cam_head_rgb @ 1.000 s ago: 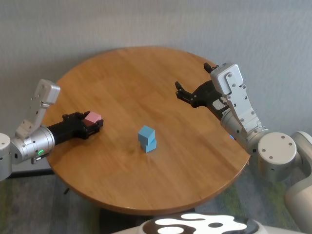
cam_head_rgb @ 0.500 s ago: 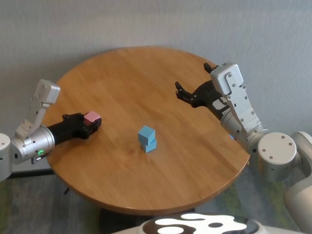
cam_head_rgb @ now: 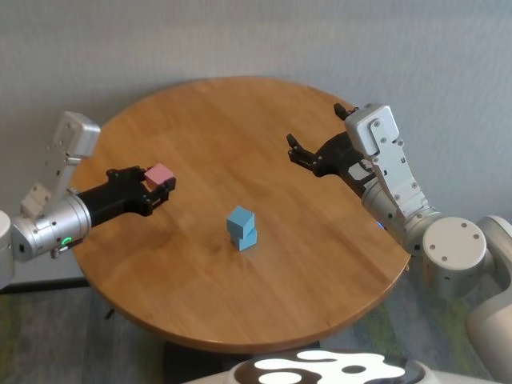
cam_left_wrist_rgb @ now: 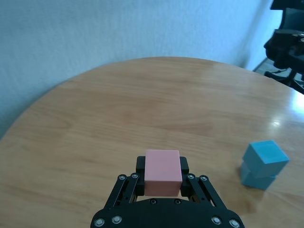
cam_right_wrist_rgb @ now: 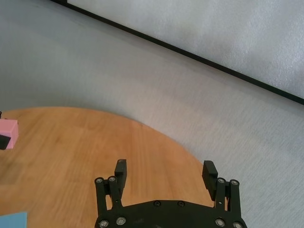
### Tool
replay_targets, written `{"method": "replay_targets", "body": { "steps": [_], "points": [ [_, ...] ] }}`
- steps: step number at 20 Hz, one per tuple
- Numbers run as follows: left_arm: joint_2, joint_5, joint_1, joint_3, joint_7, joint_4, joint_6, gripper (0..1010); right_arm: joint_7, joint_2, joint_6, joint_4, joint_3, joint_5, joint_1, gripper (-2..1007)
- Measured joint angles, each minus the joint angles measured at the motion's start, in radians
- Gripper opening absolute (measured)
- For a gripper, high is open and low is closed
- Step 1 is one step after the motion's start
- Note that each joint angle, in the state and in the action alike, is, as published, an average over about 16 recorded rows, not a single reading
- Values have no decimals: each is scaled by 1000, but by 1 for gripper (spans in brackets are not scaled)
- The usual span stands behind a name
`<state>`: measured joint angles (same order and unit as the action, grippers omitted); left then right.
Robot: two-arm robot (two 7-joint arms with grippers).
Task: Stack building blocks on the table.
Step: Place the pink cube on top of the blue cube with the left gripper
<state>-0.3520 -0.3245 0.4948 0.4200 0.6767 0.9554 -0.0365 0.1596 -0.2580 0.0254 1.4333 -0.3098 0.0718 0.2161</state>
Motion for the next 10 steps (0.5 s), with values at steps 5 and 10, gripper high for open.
{"method": "replay_targets", "body": {
  "steps": [5,10],
  "points": [
    [-22,-13,-20,19,19,98,36,402,0,0,0,0,0,0,0,1005],
    [-33,-34,-16,39,65,139,56,401,0,0,0,0,0,0,0,1005]
  ]
}}
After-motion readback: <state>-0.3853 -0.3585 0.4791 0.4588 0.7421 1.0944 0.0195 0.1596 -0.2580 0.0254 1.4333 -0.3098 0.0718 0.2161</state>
